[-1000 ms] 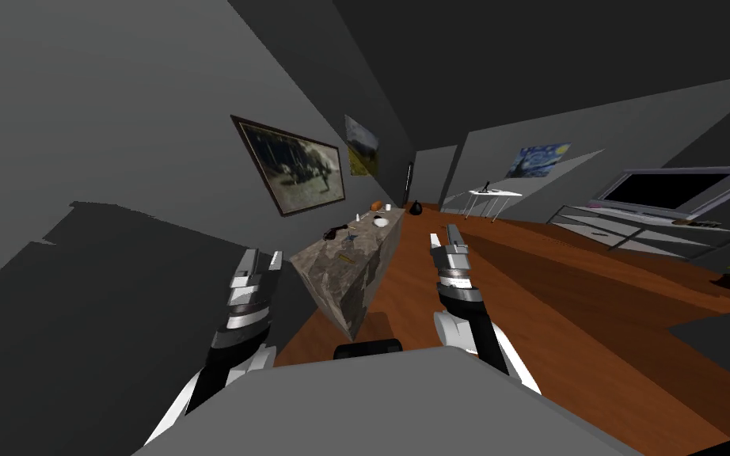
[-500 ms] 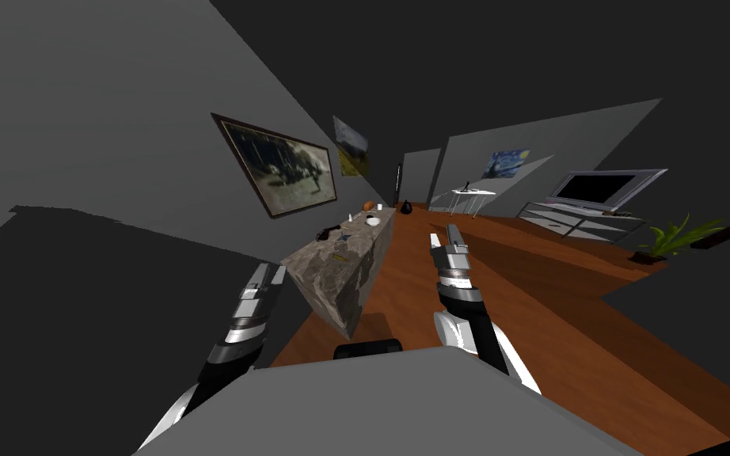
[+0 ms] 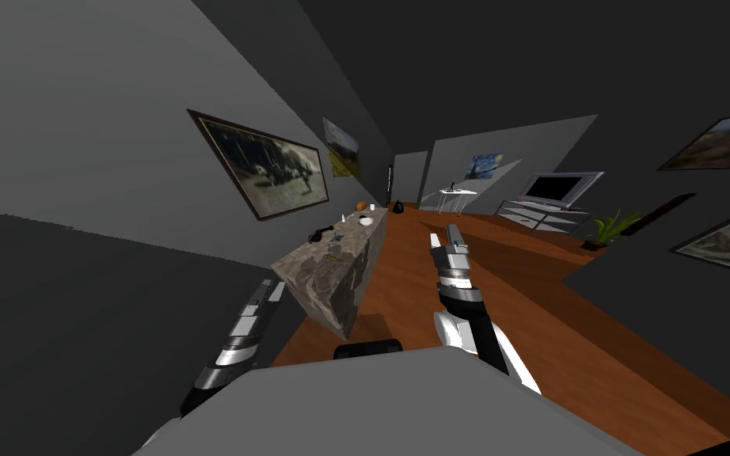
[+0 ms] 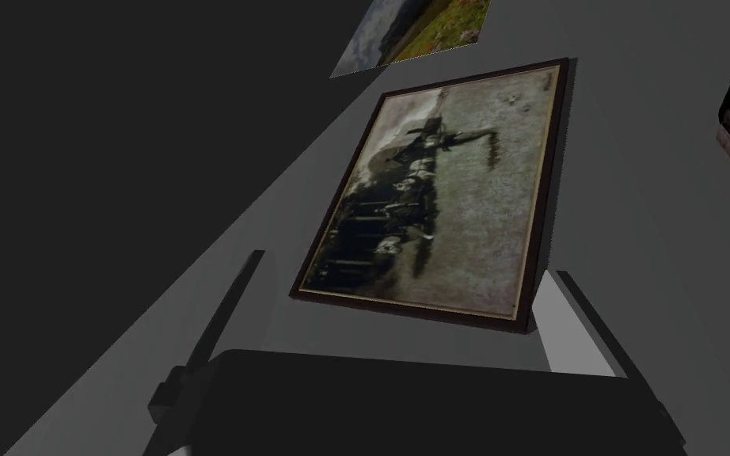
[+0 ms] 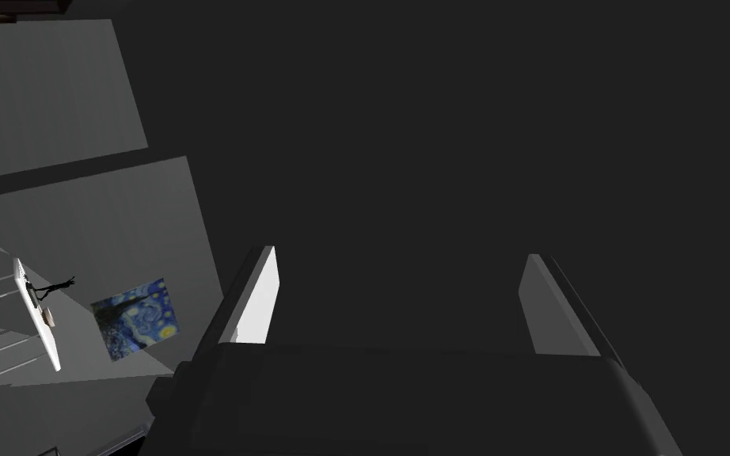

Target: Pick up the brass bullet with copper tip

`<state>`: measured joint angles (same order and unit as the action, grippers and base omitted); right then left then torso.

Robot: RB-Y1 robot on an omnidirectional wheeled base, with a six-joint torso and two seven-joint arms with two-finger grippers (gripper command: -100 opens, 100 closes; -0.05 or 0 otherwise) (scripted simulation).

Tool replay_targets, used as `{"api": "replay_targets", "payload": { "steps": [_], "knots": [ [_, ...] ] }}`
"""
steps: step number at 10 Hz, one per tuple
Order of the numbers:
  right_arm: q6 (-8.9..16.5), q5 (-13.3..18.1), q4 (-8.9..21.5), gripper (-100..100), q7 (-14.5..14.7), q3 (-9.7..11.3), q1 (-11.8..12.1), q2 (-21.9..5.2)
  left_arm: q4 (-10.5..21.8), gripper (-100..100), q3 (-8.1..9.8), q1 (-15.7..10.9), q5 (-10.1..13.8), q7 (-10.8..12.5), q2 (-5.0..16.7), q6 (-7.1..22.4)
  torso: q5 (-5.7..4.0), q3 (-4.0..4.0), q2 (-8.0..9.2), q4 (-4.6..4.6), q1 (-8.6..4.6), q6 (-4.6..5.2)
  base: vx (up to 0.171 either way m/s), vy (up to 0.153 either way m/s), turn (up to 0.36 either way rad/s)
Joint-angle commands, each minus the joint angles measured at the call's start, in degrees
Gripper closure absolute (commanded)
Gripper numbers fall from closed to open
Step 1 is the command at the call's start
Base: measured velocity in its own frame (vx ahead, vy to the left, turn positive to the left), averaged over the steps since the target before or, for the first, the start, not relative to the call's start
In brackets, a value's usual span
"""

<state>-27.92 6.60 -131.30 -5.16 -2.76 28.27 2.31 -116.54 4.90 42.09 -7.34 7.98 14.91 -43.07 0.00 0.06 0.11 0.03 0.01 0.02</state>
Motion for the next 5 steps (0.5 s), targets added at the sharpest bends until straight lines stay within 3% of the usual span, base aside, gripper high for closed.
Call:
{"api": "replay_targets", "payload": {
  "steps": [1, 2, 5],
  "knots": [
    [0.00, 0.00, 0.00, 0, 0.00, 0.00, 0.00, 0.00, 2.00, -100, 0.43, 1.14, -0.09, 0.60, 0.75, -1.02, 0.00, 0.00, 0.00, 0.00, 0.00, 0.00, -0.021, -0.008, -0.123],
    [0.00, 0.00, 0.00, 0, 0.00, -0.01, 0.01, 0.00, 4.12, -100, 0.84, 3.31, -0.66, 1.52, 1.95, -2.06, 0.00, -0.01, -0.02, 0.00, 0.02, -0.03, -0.019, -0.015, -0.202],
    [0.00, 0.00, 0.00, 0, 0.00, 0.00, 0.00, 0.00, 7.48, -100, 1.29, 5.56, -1.27, 2.53, 3.10, -3.12, -0.01, -0.02, -0.04, -0.01, 0.00, -0.01, -0.013, -0.014, -0.156]
  ]
}}
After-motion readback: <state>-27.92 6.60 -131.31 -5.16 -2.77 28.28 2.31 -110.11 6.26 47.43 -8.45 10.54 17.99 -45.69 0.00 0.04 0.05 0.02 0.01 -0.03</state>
